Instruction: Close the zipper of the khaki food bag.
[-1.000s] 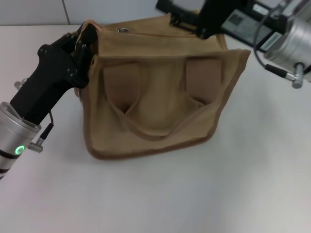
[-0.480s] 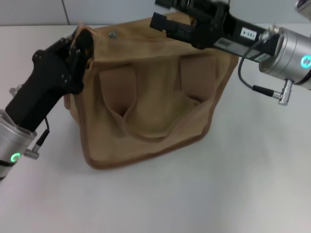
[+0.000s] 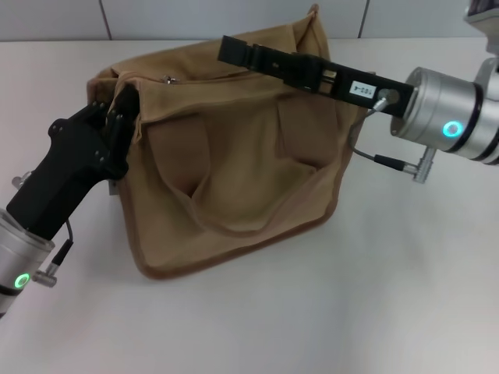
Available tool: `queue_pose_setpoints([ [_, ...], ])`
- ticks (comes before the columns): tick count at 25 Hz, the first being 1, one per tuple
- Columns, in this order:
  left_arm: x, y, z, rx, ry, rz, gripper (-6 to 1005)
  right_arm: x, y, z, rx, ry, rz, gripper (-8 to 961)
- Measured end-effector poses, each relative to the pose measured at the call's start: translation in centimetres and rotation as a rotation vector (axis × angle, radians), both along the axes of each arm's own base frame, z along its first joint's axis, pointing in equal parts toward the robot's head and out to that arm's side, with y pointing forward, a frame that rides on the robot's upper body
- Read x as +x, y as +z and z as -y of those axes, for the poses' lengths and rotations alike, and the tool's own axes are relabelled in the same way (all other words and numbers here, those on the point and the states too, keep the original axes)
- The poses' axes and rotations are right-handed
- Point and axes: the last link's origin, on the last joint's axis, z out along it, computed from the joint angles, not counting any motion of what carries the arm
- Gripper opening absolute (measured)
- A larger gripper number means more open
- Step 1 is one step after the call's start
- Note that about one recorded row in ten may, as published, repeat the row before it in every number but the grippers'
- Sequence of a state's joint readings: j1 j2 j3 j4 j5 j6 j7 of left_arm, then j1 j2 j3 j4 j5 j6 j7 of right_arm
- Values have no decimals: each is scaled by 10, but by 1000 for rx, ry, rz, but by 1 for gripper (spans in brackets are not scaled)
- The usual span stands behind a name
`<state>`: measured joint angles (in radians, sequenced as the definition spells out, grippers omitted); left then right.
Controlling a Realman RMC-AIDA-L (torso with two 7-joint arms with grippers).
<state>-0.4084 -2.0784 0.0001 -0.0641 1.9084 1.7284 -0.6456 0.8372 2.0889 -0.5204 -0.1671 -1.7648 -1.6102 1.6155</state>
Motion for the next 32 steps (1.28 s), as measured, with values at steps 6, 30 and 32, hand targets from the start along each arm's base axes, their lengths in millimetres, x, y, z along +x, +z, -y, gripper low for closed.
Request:
queue_pose_setpoints([
  [6,6,4,1,14,-38,23,35,-10,-6,0,-39,9,-7,836],
  [30,28,13,-11,57,-150,68,34,14,14,8,301,105,-24,836],
  [32,29,13,-12,57,-153,68,34,15,18,5,332,91,-30,837],
])
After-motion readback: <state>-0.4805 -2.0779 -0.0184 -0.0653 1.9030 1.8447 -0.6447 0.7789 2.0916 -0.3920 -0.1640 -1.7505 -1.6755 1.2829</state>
